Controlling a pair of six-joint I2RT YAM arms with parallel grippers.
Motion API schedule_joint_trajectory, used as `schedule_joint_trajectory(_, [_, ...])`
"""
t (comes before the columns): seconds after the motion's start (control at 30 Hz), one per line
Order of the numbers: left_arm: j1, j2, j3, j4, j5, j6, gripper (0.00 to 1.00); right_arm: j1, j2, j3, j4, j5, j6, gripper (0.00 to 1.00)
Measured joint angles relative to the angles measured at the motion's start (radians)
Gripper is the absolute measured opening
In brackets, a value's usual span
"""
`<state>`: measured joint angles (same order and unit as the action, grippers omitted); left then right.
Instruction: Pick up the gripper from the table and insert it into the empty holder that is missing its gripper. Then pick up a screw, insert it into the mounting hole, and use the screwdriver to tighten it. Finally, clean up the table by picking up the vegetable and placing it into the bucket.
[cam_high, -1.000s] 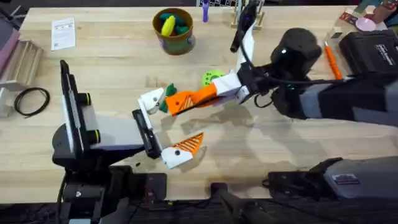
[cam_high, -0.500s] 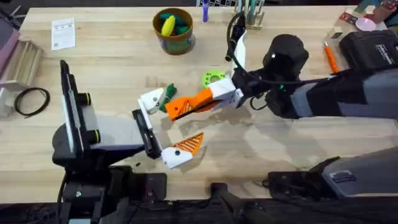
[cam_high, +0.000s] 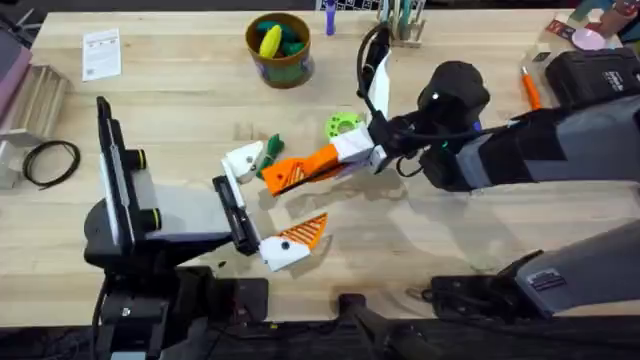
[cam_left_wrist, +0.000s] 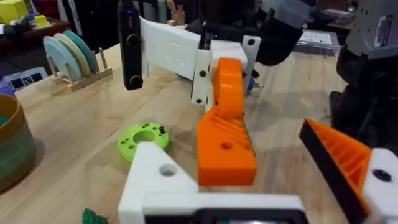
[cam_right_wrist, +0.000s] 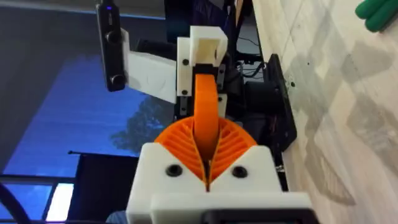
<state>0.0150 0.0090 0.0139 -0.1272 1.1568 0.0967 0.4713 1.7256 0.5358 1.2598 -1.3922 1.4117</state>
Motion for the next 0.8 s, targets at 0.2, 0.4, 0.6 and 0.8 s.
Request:
schedule_joint_trajectory(0.2, [0.0,0.0,0.0,0.0,0.0,0.0,0.987,0.0,0.0,0.0,0.0,0.002,0.006,0.009])
schedule_joint_trajectory(0.4, [0.0,0.0,0.0,0.0,0.0,0.0,0.987,0.0,0.0,0.0,0.0,0.008,0.01,0.009])
schedule_joint_trajectory(0.6, [0.0,0.0,0.0,0.0,0.0,0.0,0.987,0.0,0.0,0.007,-0.003,0.008,0.011,0.009])
schedule_joint_trajectory(0.8, [0.0,0.0,0.0,0.0,0.0,0.0,0.985,0.0,0.0,0.008,-0.003,0.008,0.017,0.009])
